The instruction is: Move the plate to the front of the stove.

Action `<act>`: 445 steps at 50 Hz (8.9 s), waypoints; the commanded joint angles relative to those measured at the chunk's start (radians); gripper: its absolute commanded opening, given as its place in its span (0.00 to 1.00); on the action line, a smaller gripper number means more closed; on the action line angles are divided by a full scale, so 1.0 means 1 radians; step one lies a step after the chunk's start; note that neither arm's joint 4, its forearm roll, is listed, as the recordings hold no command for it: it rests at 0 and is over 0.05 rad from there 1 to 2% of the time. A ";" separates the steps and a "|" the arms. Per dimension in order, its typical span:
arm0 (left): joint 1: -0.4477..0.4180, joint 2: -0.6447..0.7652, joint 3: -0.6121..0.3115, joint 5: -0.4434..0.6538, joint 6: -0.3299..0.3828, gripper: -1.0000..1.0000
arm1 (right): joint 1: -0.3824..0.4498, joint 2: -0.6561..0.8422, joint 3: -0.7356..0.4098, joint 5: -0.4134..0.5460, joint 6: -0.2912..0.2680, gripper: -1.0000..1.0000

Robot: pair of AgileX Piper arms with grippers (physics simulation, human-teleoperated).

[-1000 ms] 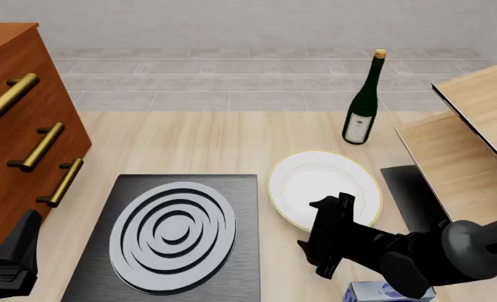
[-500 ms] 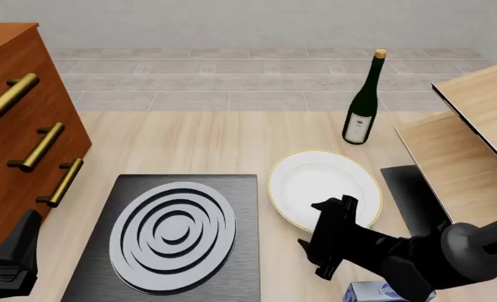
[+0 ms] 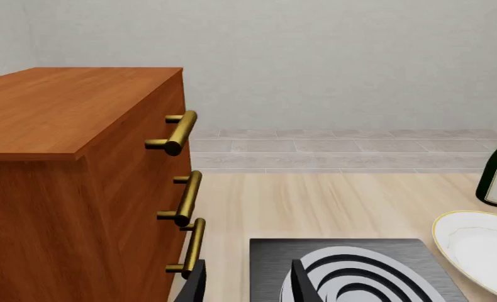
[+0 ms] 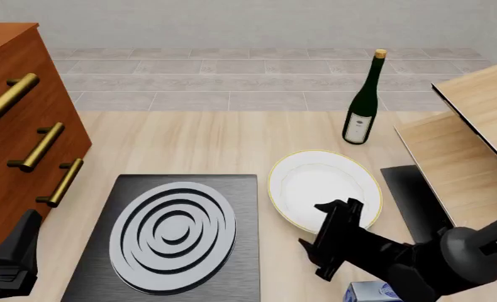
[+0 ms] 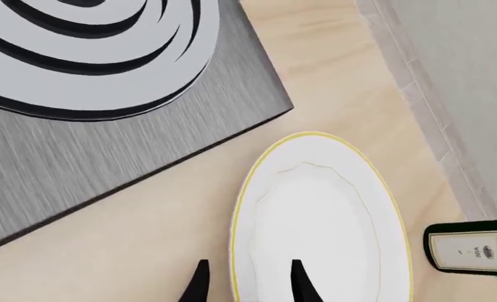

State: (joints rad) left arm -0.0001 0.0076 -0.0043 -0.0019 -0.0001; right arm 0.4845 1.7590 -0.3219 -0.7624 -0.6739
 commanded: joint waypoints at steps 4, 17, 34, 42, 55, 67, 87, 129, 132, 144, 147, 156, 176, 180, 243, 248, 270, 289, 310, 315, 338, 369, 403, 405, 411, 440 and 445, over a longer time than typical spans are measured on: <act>0.000 0.000 0.000 0.000 0.000 1.00 | -0.086 0.104 0.042 0.055 -0.408 1.00; 0.000 0.000 0.000 0.000 0.000 1.00 | -0.113 0.149 0.067 -0.003 -0.437 1.00; 0.000 0.000 0.000 0.000 0.000 1.00 | -0.129 0.136 0.075 -0.008 -0.444 0.00; 0.000 0.000 0.000 0.000 0.000 1.00 | -0.125 0.110 0.074 -0.003 -0.444 0.00; 0.000 0.000 0.000 0.000 0.000 1.00 | -0.115 0.055 0.088 -0.008 -0.464 0.00; 0.000 0.000 0.000 0.000 0.000 1.00 | -0.090 -0.024 0.075 0.046 -0.459 0.00; 0.000 0.000 0.000 0.000 0.000 1.00 | -0.080 -0.099 0.030 0.129 -0.441 0.00; 0.000 0.000 0.000 0.000 0.000 1.00 | -0.062 -0.203 -0.051 0.220 -0.432 0.00; 0.000 0.000 0.000 0.000 0.000 1.00 | -0.058 -0.212 -0.064 0.226 -0.437 0.00; 0.000 0.000 0.000 0.000 0.000 1.00 | -0.034 -0.234 -0.135 0.239 -0.449 0.00; 0.000 0.000 0.000 0.000 0.000 1.00 | -0.024 -0.234 -0.153 0.244 -0.449 0.00; 0.000 0.000 0.000 0.000 0.000 1.00 | -0.005 -0.204 -0.205 0.243 -0.454 0.00; 0.000 0.000 0.000 0.000 0.000 1.00 | 0.026 -0.114 -0.362 0.289 -0.456 0.00; 0.000 0.000 0.000 0.000 0.000 1.00 | 0.026 -0.083 -0.401 0.299 -0.466 0.00; 0.000 0.000 0.000 0.000 0.000 1.00 | 0.111 0.016 -0.831 0.542 -0.628 0.00; 0.000 0.000 0.000 0.000 0.000 1.00 | 0.105 0.043 -0.885 0.562 -0.631 0.00; 0.000 0.000 0.000 0.000 0.000 1.00 | 0.102 0.185 -1.144 0.721 -0.597 0.00; 0.000 0.000 0.000 0.000 0.000 1.00 | 0.125 0.329 -1.376 0.865 -0.531 0.00; 0.000 0.000 0.000 0.000 0.000 1.00 | 0.133 0.512 -1.645 1.034 -0.500 0.00; 0.000 0.000 0.000 0.000 0.000 1.00 | 0.134 0.540 -1.685 1.052 -0.500 0.00; 0.000 0.000 0.000 0.000 0.000 1.00 | 0.142 0.611 -1.785 1.078 -0.480 0.00; 0.000 0.000 0.000 0.000 0.000 1.00 | 0.162 0.736 -1.950 1.149 -0.425 0.00; 0.000 0.000 0.000 0.000 0.000 1.00 | 0.156 0.758 -1.958 1.179 -0.402 0.00; 0.000 0.000 0.000 0.000 0.000 1.00 | 0.158 0.756 -1.961 1.185 -0.396 0.00; 0.000 0.000 0.000 0.000 0.000 1.00 | 0.163 0.754 -1.940 1.180 -0.392 0.00; 0.000 0.000 0.000 0.000 0.000 1.00 | 0.182 0.753 -1.930 1.215 -0.361 0.00; 0.000 0.000 0.000 0.000 0.000 1.00 | 0.186 0.751 -1.919 1.213 -0.358 0.00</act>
State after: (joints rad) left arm -0.0001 0.0076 -0.0043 -0.0019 -0.0001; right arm 0.6631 2.5145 -2.2390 0.4472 -1.0472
